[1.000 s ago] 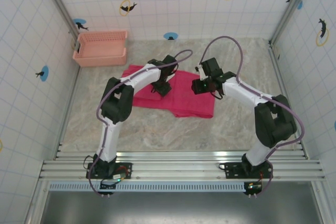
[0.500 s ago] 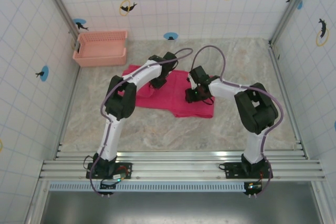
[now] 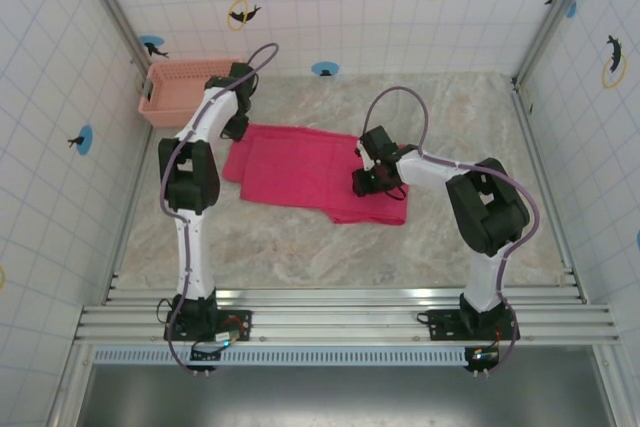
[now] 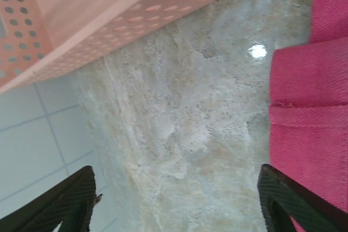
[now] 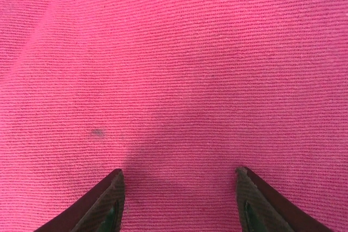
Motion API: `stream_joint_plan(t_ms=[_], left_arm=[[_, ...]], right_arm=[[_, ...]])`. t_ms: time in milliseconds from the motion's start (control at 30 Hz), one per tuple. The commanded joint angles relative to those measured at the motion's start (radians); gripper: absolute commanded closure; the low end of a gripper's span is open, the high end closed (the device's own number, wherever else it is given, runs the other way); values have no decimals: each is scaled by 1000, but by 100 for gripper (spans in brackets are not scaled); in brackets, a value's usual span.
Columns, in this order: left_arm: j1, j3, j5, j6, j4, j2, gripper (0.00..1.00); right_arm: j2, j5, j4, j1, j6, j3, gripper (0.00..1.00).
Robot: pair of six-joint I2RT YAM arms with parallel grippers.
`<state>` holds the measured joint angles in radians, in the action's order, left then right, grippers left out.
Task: Roll up the long pants
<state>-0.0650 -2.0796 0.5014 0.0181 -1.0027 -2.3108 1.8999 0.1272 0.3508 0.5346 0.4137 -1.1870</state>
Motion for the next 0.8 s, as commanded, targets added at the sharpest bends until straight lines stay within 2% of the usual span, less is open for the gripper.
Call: stream_joint_plan(t_ms=[0,67,133,267,400,600,700,767], left_arm=[[-27,50,-150,-26,-61,73,18],[-26,109,-270,-34,-56,99,20],[-25,150,-369,-33,-59,106,28],[-24,184,-412,-35,-83,80,42],[-12,180,-501,-38,-109,48,51],[-4,155,-516,-34,-138,-3,52],[2,138,-471,-33,-149,-77,52],[29,93,-510,-38,-192,-116,55]], right_arm=[[14,3,68,15,-2,0,43],[14,-3,66,18,-4,-2,43],[16,-8,67,19,-5,-5,43],[18,-4,65,21,-7,-3,43],[19,-8,63,22,-10,-1,43],[25,-4,63,23,-16,-4,43],[27,-1,65,23,-19,-14,43],[28,-2,71,24,-20,-21,43]])
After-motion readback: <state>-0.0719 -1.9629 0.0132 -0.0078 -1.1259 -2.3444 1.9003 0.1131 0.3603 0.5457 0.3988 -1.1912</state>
